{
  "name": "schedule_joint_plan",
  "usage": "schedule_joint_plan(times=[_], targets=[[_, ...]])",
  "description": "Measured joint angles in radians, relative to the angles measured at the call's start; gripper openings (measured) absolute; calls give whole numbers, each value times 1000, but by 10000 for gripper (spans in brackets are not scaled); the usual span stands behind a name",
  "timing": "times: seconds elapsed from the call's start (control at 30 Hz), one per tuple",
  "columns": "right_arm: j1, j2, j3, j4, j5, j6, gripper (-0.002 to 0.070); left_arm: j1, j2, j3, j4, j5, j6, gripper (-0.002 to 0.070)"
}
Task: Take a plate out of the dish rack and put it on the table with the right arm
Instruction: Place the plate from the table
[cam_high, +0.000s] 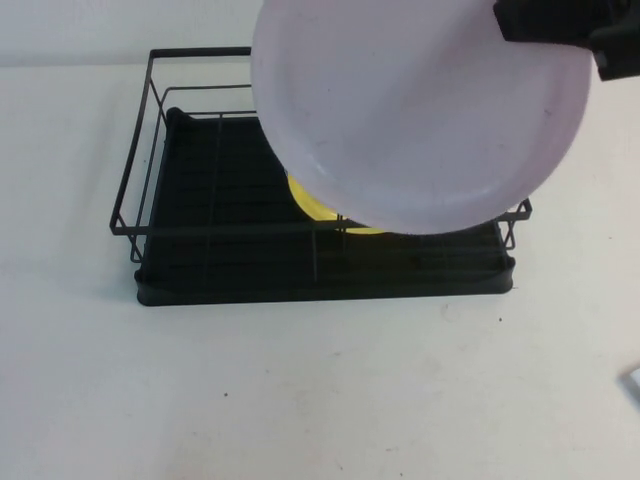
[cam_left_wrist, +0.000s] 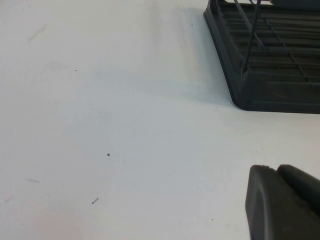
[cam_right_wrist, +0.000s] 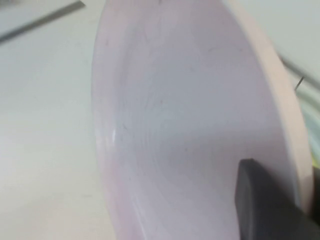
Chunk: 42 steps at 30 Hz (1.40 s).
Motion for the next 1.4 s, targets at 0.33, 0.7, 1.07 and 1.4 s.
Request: schedule_joint_plan(times=[0.33, 0.7, 1.07, 1.4], targets=[[2, -15, 274, -21, 117, 493, 73, 0, 0, 0, 0, 0, 0, -4], [79, 70, 712, 162, -230, 535, 73, 0, 0, 0, 0, 0, 0, -4], [79, 279, 718, 227, -425, 476, 73, 0, 0, 0, 0, 0, 0, -4], [79, 361, 716, 316, -499, 427, 74, 0, 0, 0, 0, 0, 0, -4]])
